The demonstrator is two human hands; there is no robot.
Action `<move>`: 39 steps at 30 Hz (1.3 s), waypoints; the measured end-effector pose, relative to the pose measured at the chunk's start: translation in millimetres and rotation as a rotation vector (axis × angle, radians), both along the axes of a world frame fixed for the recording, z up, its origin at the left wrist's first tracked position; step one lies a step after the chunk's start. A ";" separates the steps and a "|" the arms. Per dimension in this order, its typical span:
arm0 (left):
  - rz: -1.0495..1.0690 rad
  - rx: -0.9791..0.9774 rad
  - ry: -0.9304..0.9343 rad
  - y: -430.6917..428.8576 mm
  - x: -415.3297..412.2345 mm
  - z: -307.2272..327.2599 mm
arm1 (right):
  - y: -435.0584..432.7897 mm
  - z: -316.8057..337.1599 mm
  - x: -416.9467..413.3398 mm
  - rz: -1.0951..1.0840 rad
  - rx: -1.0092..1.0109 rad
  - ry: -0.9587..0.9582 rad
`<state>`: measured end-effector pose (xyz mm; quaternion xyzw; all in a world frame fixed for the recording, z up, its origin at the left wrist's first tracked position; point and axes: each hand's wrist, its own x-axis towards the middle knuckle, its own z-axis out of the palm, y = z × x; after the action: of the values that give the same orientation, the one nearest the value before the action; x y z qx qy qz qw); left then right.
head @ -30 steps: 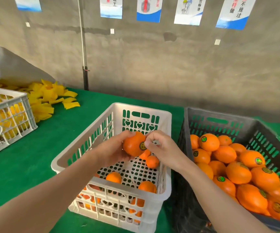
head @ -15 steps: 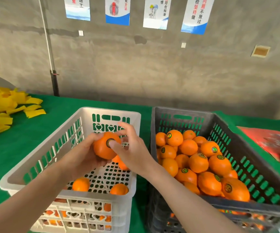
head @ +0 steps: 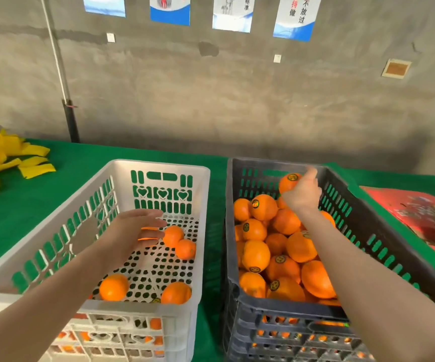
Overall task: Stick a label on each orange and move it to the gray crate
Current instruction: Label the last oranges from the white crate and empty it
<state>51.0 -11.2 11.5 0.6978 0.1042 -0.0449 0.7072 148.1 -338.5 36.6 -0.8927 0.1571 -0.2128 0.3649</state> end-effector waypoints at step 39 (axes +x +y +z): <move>-0.221 0.407 0.181 -19.2 45.8 -49.3 | 123.1 -1.7 -62.0 1.301 -0.631 0.366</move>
<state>96.9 -30.5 -37.7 0.8261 0.0970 -0.1622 0.5309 86.1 -215.4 34.9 -0.8888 -0.4134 0.1633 0.1116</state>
